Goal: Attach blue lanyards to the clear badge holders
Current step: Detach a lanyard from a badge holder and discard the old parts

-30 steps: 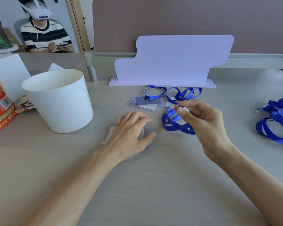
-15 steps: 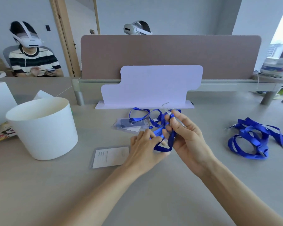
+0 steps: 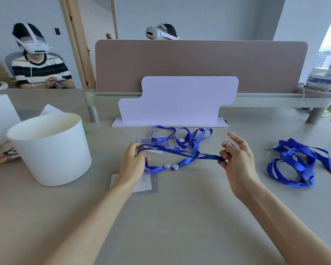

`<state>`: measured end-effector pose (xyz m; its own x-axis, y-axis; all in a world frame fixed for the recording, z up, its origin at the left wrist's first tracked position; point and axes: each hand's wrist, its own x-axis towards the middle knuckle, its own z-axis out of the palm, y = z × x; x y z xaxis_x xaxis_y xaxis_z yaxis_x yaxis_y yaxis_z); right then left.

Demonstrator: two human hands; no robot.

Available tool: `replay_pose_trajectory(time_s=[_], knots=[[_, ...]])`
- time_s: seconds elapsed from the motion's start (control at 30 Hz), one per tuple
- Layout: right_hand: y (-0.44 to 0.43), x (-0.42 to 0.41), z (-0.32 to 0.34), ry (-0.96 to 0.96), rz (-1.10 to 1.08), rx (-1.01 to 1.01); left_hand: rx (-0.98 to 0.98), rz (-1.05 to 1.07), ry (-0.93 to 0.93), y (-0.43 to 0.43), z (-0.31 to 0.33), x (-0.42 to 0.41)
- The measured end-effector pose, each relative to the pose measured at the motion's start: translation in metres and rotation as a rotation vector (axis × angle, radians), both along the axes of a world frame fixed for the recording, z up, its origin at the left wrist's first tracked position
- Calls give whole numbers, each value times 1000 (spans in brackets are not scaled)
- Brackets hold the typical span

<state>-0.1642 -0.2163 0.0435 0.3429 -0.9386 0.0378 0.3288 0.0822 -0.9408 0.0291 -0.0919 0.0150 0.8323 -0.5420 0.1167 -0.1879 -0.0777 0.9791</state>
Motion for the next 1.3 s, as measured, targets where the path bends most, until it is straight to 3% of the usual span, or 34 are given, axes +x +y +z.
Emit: replay_pose_trajectory(time_s=[0.17,0.3,0.47,0.6,0.67,0.8,0.9,1.03,1.13,1.3], knots=[[10,5,-10,325,86,-284,-298,-111,384,2,11,-2],[26,11,-22,447,248,-496,-409,-216,424,3,22,-16],[39,19,-29,761,275,-788,-441,-304,418,4,33,-35],[45,29,-26,763,210,-890,-433,-357,464,4,39,-45],[48,34,-21,701,202,-864,-425,-385,402,12,45,-38],[64,53,11,518,392,-614,-429,-340,200,48,70,-7],[84,84,35,487,535,-460,-297,-244,-10,89,91,15],[117,136,65,304,681,-281,-140,-44,-282,144,108,52],[140,182,88,398,690,-369,-63,85,-383,178,113,83],[169,251,112,516,506,-741,-40,202,-320,203,126,120]])
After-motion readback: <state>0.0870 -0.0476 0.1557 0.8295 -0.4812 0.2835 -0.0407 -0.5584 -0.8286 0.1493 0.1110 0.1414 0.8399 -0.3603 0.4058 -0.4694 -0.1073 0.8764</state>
